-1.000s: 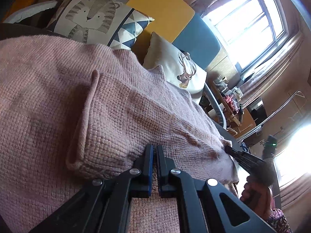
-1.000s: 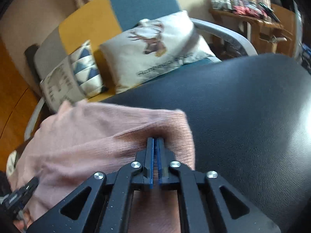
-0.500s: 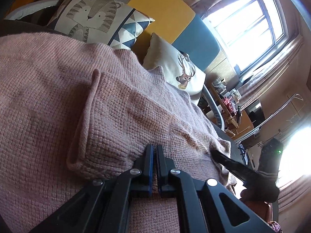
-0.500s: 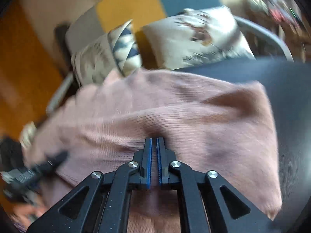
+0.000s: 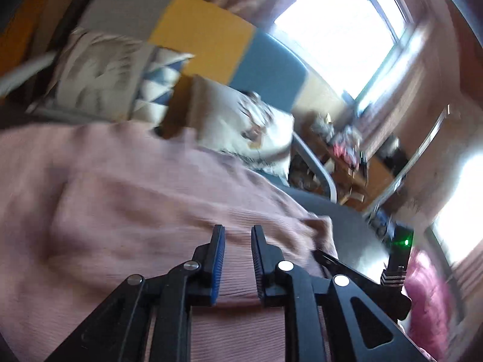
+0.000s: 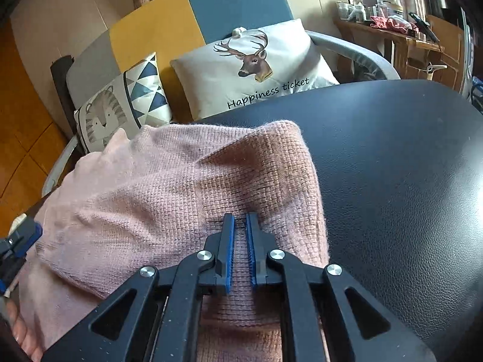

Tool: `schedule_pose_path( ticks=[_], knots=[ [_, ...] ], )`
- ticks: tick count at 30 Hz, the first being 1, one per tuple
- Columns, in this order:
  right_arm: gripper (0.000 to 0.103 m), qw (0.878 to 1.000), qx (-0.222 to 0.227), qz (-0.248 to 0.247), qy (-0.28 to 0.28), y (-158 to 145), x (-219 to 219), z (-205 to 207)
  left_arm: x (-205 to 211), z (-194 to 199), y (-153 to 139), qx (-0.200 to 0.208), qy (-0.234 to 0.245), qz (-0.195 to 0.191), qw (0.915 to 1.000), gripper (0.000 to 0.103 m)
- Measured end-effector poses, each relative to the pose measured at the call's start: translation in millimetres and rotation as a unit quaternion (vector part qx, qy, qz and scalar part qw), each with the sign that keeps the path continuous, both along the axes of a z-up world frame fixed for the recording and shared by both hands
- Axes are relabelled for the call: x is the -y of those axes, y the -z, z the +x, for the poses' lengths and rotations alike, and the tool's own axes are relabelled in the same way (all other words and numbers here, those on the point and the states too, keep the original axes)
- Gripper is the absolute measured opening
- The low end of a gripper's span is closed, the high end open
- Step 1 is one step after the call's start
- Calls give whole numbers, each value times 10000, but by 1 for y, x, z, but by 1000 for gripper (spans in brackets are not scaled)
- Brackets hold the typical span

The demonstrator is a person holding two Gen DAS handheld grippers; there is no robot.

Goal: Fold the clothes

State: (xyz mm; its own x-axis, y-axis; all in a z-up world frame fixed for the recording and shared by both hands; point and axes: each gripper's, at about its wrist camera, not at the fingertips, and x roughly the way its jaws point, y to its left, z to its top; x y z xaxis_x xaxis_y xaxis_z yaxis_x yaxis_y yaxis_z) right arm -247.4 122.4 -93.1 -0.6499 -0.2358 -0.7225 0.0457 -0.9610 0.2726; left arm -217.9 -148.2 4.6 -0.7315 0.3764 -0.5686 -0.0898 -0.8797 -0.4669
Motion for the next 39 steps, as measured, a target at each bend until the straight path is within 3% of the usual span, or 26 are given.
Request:
schedule_pose_path(
  ticks=[4, 6, 7, 11, 13, 22, 26, 32, 35, 39],
  knots=[
    [8, 9998, -22, -217, 12, 1, -7, 0, -72, -35, 9, 247, 492, -777, 9955, 17],
    [7, 9997, -31, -258, 18, 2, -8, 0, -84, -46, 27, 509, 484, -1132, 9911, 17],
    [7, 9997, -35, -259, 23, 2, -7, 0, -80, -48, 34, 622, 424, -1132, 9907, 16],
    [7, 9998, -46, -215, 38, 2, -6, -1, -32, -45, 43, 841, -99, -442, 9954, 4],
    [6, 9997, -47, -217, 39, 1, -6, -1, -1, -41, 46, 930, -371, -106, 9949, 4],
    [6, 9998, -45, -204, 45, 1, -6, -2, 96, -4, 65, 770, -838, 1402, 9836, 3],
    [6, 9997, -39, -251, 46, 1, -7, -2, 102, 4, 59, 399, -981, 1358, 9851, 15],
    [10, 9999, -106, 62, -95, -14, 4, -2, 97, -9, 62, 502, -986, 1013, 9887, 13],
    [10, 9939, -749, 68, -807, -52, 41, 8, 101, -7, 64, 472, -987, 1095, 9879, 13],
    [10, 9733, -636, 558, -2132, -59, 115, -5, 105, -4, 66, 454, -990, 1150, 9874, 13]
  ],
)
